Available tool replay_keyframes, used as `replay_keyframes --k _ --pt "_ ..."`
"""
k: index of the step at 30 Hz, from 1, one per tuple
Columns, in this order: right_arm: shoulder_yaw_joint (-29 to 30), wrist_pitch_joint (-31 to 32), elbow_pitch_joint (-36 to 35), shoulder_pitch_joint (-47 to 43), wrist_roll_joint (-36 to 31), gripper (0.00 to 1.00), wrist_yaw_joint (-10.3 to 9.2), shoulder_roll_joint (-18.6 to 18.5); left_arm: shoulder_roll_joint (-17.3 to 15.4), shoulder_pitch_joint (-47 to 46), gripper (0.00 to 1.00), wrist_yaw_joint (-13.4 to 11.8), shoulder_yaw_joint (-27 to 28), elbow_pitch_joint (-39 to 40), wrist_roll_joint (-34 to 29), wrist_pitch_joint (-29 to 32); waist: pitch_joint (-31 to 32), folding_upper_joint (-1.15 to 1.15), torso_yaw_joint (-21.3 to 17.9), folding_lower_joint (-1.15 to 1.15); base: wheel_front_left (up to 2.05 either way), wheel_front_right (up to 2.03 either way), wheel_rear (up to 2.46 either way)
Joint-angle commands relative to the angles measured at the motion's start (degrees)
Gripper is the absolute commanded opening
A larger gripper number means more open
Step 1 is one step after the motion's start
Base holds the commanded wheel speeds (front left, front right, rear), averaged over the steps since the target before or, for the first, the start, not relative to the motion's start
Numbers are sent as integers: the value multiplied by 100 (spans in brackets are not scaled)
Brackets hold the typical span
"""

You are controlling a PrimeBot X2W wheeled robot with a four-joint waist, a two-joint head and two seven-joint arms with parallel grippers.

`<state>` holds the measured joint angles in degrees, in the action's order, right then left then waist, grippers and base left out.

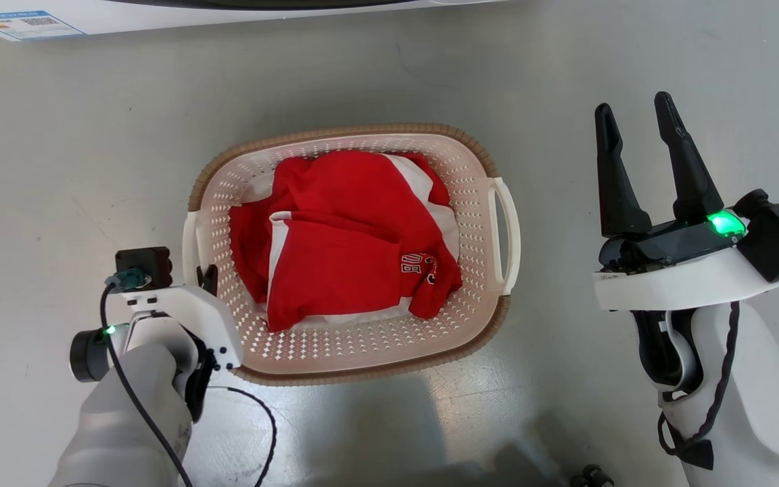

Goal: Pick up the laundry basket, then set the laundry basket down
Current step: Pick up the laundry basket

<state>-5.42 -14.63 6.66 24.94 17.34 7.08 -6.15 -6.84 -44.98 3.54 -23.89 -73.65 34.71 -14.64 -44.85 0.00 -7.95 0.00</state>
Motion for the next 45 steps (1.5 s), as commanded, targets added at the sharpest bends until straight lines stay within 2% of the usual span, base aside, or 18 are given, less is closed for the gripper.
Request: replay_keyframes --k 1,11,12,31,37,45 --pt "-90 -37 -82 -99 39 100 41 3 -171 86 0 28 97 -6 -39 -21 2 0 5 0 0 0 0" --pt "-104 -37 -86 -115 32 100 41 -15 -334 125 0 12 97 -25 34 36 4 0 20 0 0 0 0" --pt "-109 -37 -79 -109 35 100 41 -20 -361 123 100 -15 110 -27 56 34 5 0 22 0 0 0 0" --pt "-221 -37 67 -111 54 100 41 23 -508 158 100 135 134 -10 139 -28 326 0 64 0 0 0 0" --pt "-323 -37 170 -126 101 100 41 79 -646 363 100 135 357 519 30 -34 814 0 67 0 0 0 0" --pt "-390 -37 363 -349 120 100 41 131 -642 888 100 83 772 1560 -436 -35 1578 0 112 0 0 0 0"
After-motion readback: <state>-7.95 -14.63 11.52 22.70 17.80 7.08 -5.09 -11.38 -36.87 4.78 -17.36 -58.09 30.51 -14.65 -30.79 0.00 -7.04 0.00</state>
